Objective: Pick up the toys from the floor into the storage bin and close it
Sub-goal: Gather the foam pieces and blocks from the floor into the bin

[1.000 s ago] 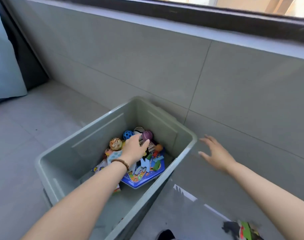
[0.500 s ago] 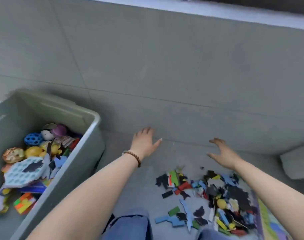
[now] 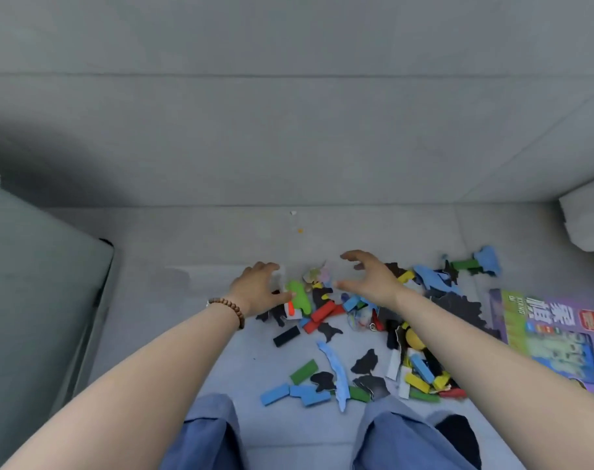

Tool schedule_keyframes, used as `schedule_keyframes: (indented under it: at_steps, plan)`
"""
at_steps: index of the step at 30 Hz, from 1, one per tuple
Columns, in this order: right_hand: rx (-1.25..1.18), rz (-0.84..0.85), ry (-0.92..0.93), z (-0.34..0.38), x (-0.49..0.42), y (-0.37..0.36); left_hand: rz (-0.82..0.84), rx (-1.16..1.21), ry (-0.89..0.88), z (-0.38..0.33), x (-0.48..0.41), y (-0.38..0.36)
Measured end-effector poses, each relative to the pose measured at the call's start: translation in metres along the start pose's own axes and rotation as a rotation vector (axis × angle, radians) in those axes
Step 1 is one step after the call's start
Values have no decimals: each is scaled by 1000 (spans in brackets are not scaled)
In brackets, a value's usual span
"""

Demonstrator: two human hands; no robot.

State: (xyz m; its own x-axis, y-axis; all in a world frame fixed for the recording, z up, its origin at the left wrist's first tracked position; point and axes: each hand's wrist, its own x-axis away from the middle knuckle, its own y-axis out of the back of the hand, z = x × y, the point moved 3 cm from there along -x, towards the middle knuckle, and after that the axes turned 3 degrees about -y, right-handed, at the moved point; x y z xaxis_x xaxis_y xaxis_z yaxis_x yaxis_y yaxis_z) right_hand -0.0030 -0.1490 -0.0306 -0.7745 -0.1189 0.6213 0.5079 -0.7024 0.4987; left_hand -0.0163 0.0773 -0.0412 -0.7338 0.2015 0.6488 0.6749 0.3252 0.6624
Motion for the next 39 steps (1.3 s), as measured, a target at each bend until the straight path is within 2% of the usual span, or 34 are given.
schedule_keyframes:
  at_steps: [4,7,12,18,25,30,39]
  plan:
    - [32,70,61,-8,-14,-35,48,-24,-49,18,-7,-25]
    - [54,110,80,-19,-19,-54,16,18,-89,25,-10,-37]
    - [70,38,136,-23,-24,-70,-94,168,-106,21,-18,-46]
    - [-62,-7,110,-28,-25,-75,-119,277,-112,18,-20,-49]
    - [-433,-29,-13,-27,-22,-79,-166,441,-80,12,-24,-57]
    - [-549,-57,-50,-31,-20,-84,-145,706,8,12,-25,-67]
    - [-611,-18,-73,-34,-18,-85,-87,804,-15,11,-22,-69]
